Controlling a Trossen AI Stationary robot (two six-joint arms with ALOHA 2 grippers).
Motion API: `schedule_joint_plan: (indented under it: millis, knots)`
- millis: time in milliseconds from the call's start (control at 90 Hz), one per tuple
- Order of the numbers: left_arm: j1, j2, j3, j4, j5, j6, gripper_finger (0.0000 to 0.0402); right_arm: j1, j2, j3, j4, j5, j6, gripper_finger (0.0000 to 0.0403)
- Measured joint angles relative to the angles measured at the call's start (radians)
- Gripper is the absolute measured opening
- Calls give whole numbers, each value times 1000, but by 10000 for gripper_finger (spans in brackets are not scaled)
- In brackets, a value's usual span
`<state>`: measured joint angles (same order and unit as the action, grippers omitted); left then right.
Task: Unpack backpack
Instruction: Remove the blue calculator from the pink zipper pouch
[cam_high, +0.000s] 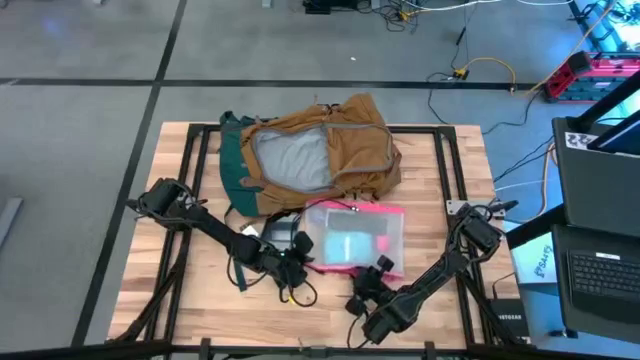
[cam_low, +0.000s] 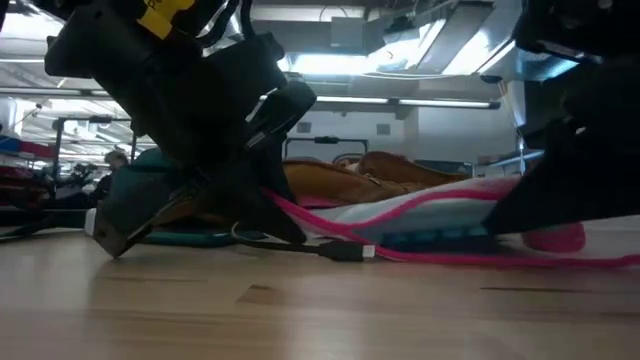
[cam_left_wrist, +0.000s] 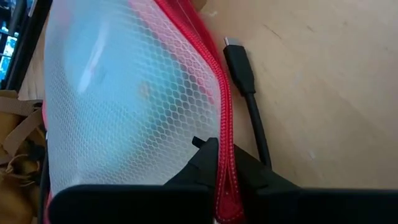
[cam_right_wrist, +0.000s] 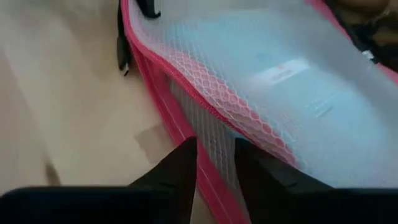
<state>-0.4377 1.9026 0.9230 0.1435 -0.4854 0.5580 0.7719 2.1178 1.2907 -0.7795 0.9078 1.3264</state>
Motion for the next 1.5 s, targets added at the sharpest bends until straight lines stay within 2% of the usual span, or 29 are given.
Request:
schedule_joint_plan:
  millis: [244, 522, 722, 978, 1156, 1500]
  knots:
    - [0, 2, 0, 32, 2, 18, 9, -1, 0, 0, -2, 11, 0, 96]
    - [-8, 2, 0, 34, 0, 1, 71, -1, 0, 0, -1, 6, -1, 96]
    - [-51, 2, 11, 72, -111, 27, 114, -1, 1, 0, 0, 17, -1, 96]
    - [-126, 2, 56, 95, -218, 47, 142, -1, 1, 0, 0, 26, -1, 96]
    - [-128, 2, 59, 172, -203, 35, 151, 0, 1, 0, 4, 74, -1, 96]
    - [-33, 3, 38, 127, -191, -47, 153, 0, 1, 1, 4, 169, -1, 96]
